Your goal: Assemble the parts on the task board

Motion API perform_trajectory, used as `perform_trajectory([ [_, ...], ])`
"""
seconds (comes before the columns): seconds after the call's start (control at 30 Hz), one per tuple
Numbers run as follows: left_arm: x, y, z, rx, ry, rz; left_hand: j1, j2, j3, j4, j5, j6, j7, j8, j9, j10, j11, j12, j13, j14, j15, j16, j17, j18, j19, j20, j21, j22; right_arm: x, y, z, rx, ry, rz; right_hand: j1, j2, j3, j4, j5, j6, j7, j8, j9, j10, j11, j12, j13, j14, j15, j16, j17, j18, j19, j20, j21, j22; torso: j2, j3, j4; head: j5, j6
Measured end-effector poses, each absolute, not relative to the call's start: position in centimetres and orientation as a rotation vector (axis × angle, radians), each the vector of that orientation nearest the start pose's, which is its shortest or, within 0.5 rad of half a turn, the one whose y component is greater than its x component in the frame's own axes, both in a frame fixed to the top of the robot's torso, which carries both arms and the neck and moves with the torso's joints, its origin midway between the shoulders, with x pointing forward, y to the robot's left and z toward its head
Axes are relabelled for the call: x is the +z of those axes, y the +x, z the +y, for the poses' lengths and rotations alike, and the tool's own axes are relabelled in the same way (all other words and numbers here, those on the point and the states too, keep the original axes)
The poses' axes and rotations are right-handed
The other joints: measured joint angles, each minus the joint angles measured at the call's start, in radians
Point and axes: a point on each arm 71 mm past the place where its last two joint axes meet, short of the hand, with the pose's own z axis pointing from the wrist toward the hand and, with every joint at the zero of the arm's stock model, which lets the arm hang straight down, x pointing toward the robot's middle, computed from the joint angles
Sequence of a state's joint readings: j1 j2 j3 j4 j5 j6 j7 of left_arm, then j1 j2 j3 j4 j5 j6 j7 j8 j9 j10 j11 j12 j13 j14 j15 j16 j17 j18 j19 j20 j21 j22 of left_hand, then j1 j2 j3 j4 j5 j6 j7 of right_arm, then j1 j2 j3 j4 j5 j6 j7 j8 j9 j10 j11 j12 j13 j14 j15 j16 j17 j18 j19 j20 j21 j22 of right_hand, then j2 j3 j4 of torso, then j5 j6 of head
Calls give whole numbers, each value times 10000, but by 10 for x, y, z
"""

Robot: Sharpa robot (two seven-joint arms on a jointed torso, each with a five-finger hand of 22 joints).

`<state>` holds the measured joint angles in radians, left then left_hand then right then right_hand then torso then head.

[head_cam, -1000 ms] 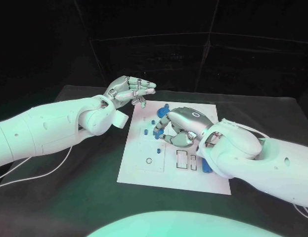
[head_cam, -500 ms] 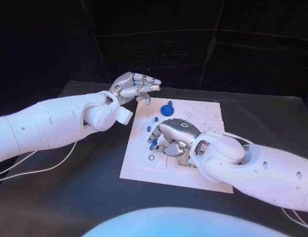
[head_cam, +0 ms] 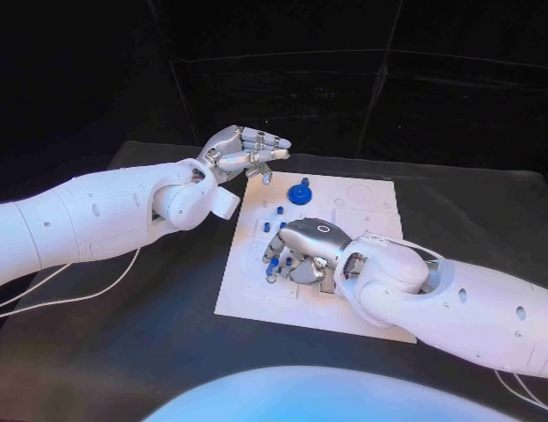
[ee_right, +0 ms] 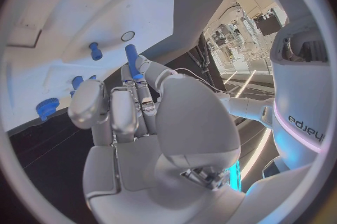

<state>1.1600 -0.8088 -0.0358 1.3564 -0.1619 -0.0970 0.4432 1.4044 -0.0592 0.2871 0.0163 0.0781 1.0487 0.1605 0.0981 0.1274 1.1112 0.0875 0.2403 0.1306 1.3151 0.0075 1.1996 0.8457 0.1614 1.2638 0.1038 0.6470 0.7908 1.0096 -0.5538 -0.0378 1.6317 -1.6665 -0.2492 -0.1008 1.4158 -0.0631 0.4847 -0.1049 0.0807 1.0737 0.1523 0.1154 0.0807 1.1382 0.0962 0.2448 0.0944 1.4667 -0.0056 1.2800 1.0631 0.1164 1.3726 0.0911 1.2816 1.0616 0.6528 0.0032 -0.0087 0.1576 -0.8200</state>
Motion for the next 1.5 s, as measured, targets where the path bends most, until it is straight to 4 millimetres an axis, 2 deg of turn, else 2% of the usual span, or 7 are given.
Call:
perform_trajectory([
  [1.2,-201,506,229,-16054,-9224,15009,0,0,0,0,0,0,0,0,0,0,1,-1,-3,0,0,0,0,1,0,0,0,0,-252,384,-19,9503,-5673,17539,-41,-41,5,-6,35,-6,6,-56,-22,0,-1,18,42,0,0,0,-23,0,0,0,-1,-2,-4,-4,7,20,-82],
  [1.3,-201,506,229,-16056,-9224,15011,0,0,0,0,0,0,0,0,0,0,1,0,-3,0,0,0,1,0,0,0,0,1,-252,384,-19,9460,-5729,17510,-63,-63,5,-5,36,-120,120,-148,-65,-3,-3,-101,35,0,0,0,-59,0,0,0,-1,-31,-4,-4,6,7,-83],
  [1.37,-201,506,229,-16058,-9225,15014,0,0,0,0,0,0,0,0,0,1,0,-1,-3,0,0,0,0,0,0,0,0,1,-253,383,-19,9436,-5762,17503,-216,-215,-39,39,159,-333,197,-269,-107,-120,-108,-258,-12,-4,5,0,-94,0,-60,60,-1,-89,-4,-5,6,5,-83],
  [1.43,-201,506,229,-16060,-9225,15017,0,0,0,0,0,0,0,0,0,0,1,-1,-3,0,0,0,1,0,0,0,0,1,-254,382,-19,9415,-5795,17527,-350,-345,-116,118,247,-485,277,-376,-132,-474,25,-450,-103,-3,118,0,-107,0,-128,128,-11,-160,-4,-5,6,2,-83],
  [1.5,-201,506,229,-16060,-9226,15020,0,0,0,0,0,0,0,0,0,0,0,0,-3,0,0,0,0,0,0,0,0,1,-257,381,-19,9391,-5811,17588,-509,-418,-176,178,276,-560,304,-407,-132,-730,112,-582,-172,2,146,0,-113,-1,-151,151,-68,-219,-4,-5,6,-1,-77],
])
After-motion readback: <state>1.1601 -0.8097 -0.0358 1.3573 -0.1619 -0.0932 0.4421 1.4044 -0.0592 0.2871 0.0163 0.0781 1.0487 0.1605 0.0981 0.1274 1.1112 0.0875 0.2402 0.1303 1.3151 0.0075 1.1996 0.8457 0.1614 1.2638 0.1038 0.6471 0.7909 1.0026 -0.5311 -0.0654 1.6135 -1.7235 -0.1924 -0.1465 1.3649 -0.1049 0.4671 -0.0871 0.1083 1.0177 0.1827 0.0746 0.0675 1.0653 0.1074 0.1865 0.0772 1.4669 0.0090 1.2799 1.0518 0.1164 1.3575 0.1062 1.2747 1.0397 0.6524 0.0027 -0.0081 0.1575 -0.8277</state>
